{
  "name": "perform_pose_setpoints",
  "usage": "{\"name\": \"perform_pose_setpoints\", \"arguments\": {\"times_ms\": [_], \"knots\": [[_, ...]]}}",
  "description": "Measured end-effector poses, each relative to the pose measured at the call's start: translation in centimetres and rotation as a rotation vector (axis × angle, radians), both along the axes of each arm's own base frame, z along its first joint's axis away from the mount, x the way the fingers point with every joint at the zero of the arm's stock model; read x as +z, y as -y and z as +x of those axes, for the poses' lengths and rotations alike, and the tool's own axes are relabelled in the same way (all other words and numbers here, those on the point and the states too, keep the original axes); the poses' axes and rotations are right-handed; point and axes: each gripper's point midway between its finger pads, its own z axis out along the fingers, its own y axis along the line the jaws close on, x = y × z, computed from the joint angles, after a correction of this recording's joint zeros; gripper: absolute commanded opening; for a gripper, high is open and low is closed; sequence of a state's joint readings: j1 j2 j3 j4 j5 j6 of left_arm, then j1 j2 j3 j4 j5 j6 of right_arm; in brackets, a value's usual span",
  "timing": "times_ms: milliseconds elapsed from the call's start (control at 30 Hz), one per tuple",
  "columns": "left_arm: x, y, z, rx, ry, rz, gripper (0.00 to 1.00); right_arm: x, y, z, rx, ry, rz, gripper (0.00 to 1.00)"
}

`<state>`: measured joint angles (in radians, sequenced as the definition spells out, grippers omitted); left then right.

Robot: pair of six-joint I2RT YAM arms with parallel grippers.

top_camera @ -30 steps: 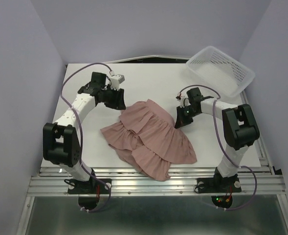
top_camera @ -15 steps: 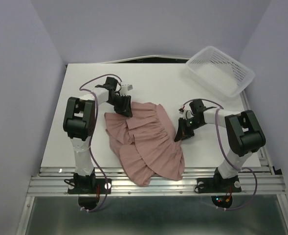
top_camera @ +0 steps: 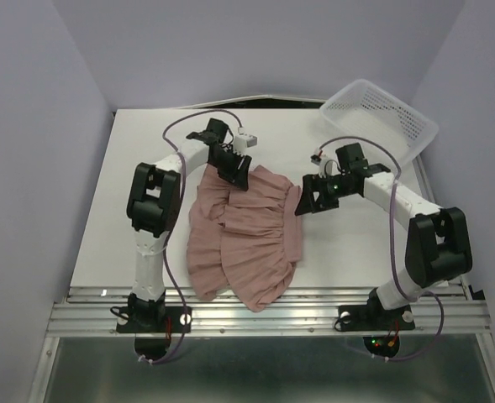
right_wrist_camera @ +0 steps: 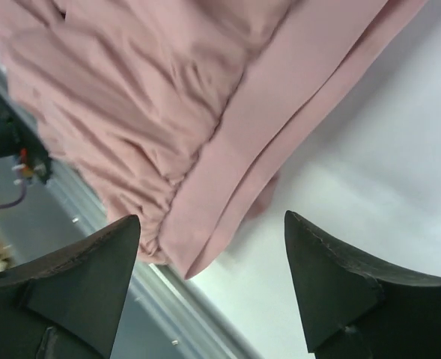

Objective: Fold and stack the skirts
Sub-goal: Flatten the skirt out, then fold the skirt

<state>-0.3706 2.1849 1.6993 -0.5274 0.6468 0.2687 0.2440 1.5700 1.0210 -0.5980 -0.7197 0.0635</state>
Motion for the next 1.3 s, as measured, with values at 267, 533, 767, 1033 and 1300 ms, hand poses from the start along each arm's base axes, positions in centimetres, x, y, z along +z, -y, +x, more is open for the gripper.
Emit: {"name": "perform_pose_setpoints", "arguments": {"times_ms": [267,533,767,1033,1300], "knots": [[9.6,-6.3,4.0,0.017,0.253,0.031,0.64,4.9,0.1,13.3,-0.036,0.309,-0.109,0.84],[12.5,-7.8,6.6,-0.085,0.415,0.11,0.77,-2.3,-0.2,18.4,0.051,0.219,-0.19,0.78],[4.0,-9.0,6.4,-0.17,0.268,0.185,0.98,-4.4,-0.4,16.3,0.182,0.123,-0.169,0.65],[-1.0,-10.1,2.4,-0.279,0.134,0.205,0.98,-3.9,-1.1,13.7,0.299,0.089,-0.082,0.57],[-1.4,-10.1,-1.5,-0.359,0.092,0.141,0.64,-3.7,-1.7,12.2,0.368,0.073,-0.006,0.36]]}}
